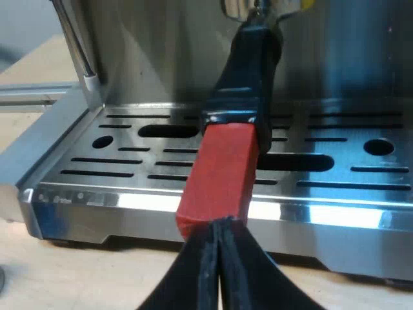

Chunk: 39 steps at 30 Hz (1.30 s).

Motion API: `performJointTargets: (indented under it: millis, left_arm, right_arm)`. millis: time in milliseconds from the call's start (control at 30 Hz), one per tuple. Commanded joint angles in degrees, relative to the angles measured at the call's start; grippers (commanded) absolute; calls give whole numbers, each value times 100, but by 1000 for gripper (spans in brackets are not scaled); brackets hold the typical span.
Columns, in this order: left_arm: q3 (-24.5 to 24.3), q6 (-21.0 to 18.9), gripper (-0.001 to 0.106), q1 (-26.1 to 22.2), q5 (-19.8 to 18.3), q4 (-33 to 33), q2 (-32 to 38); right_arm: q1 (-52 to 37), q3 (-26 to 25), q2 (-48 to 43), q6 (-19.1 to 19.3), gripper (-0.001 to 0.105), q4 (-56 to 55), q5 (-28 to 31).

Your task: Grind coffee beans and then tamp

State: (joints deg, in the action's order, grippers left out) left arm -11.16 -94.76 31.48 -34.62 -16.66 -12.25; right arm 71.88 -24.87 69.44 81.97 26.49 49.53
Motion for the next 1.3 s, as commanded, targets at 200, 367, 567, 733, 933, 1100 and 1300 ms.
performJointTargets:
  millis: [200,367,567,733,933,1100,1300]
  left_arm:
    - [20,-32,79,34,-94,70,-6]
    - [20,-32,79,34,-94,70,-6]
    - [20,-32,79,34,-94,70,-6]
    - [20,-32,79,34,-94,70,-6]
    - [20,-32,79,34,-94,70,-6]
    - [20,-32,79,34,-94,70,-6]
    - [20,-32,79,34,-94,70,-6]
  right_arm:
    - [210,-47,-26,-87,0,-186,37]
    - [589,-47,-26,-76,1,-212,130]
    - [867,-47,-26,-76,39,-234,130]
    - [1056,-47,-76,-11,64,-234,344]
    - [1121,-221,-277,16,64,-775,642]
    - [1095,-1188,-476,-92,64,-2680,853]
    - [771,-1633,-476,-615,64,-3388,829]
